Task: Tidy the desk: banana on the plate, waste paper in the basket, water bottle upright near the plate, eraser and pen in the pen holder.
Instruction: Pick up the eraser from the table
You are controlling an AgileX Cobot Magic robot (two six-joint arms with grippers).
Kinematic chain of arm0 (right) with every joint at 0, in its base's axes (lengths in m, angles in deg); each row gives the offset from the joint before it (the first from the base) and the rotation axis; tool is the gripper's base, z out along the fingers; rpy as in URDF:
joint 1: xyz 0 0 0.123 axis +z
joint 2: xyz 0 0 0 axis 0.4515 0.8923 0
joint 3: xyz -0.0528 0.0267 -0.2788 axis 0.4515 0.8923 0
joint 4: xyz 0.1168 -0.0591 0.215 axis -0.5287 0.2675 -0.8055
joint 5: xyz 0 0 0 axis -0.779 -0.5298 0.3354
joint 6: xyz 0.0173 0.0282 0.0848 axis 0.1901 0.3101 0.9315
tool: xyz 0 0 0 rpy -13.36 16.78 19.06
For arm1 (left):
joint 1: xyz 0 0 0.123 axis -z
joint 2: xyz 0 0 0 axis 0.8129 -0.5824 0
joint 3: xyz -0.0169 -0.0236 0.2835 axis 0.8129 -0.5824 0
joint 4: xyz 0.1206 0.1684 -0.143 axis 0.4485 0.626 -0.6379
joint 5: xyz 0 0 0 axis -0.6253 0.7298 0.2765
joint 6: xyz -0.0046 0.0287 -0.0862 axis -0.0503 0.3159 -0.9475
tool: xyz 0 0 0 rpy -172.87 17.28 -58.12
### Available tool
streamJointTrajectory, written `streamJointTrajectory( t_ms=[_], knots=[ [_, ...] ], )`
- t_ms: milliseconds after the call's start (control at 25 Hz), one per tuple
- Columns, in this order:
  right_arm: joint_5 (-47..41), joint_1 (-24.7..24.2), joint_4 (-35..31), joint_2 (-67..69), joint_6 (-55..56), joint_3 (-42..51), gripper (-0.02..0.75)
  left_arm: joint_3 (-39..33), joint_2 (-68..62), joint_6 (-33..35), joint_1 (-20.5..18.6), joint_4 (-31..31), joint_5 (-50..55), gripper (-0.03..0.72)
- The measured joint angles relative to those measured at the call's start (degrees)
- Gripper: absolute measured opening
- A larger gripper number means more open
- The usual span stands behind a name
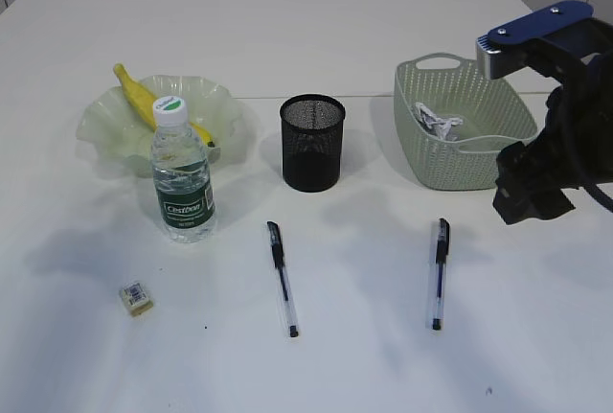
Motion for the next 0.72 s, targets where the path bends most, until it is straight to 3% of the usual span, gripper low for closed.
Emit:
streamJointTrajectory(
  t_ms=[200,440,600,720],
  knots=[
    [0.1,0.0,0.0,0.0,0.0,0.0,0.58,3.55,0.23,13.34,0.0,-12.88,17.95,0.569],
    [0.33,0.0,0.0,0.0,0.0,0.0,0.58,6.39,0.26,16.51,0.0,-28.91,25.97,0.569],
    [0.33,0.0,0.0,0.0,0.0,0.0,0.58,6.39,0.26,16.61,0.44,-31.96,27.07,0.566],
    [0.33,0.0,0.0,0.0,0.0,0.0,0.58,6.39,0.26,16.61,3.41,-31.96,25.42,0.557]
  ],
)
